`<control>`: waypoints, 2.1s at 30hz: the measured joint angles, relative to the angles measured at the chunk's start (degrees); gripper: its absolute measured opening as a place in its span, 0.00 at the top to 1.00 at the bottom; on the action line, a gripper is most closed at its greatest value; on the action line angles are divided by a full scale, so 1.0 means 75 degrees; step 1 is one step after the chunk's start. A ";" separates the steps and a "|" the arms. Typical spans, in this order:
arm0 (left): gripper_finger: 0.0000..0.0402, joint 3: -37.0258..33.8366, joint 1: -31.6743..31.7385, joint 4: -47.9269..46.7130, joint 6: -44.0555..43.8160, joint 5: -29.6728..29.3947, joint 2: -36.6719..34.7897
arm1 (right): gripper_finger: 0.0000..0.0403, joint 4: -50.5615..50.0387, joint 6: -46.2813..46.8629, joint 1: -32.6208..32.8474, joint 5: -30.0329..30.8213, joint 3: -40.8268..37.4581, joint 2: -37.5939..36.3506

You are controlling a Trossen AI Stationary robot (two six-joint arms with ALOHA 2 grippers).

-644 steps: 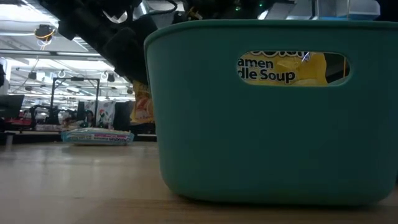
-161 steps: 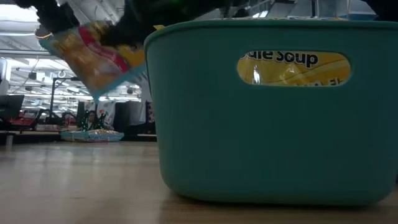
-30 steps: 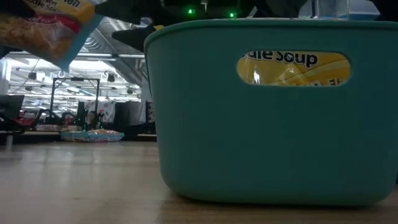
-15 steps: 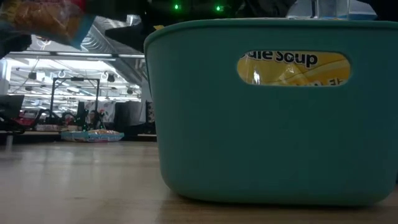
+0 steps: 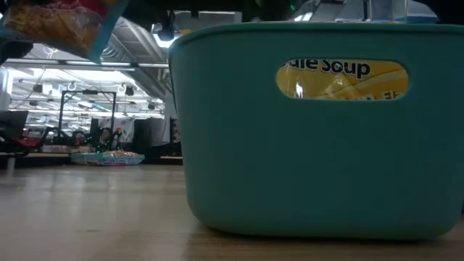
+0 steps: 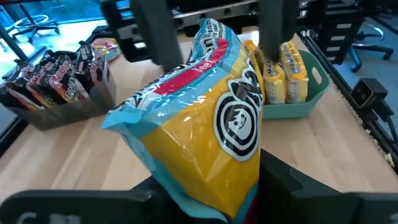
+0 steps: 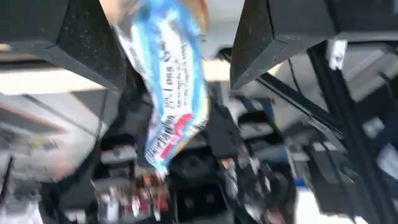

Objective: Sort Maruchan noodles
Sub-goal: Put the blue noodle pack into the white bin

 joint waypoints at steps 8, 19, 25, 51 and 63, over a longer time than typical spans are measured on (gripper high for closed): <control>0.73 0.0000 0.0000 0.0000 0.0083 0.0221 -0.0004 | 0.33 -0.3953 -0.0347 -0.0006 0.0343 0.2012 0.0012; 0.73 0.0000 0.0000 -0.0001 0.0147 0.0238 -0.0004 | 0.33 -0.4299 0.0292 -0.0214 -0.0432 0.2445 0.0175; 0.73 0.0000 0.0037 0.0003 0.0144 0.0241 -0.0004 | 0.33 -0.4027 0.0403 -0.0192 -0.0614 0.2441 0.0469; 0.47 0.1789 0.0915 -0.2201 -0.1236 0.2249 0.0147 | 0.86 -0.4341 -0.0619 -0.0204 -0.0420 0.2441 0.0525; 0.43 0.3603 0.3204 -0.3327 0.0784 0.3835 0.2405 | 0.87 -0.4694 -0.0624 -0.0203 -0.0539 0.2438 0.0525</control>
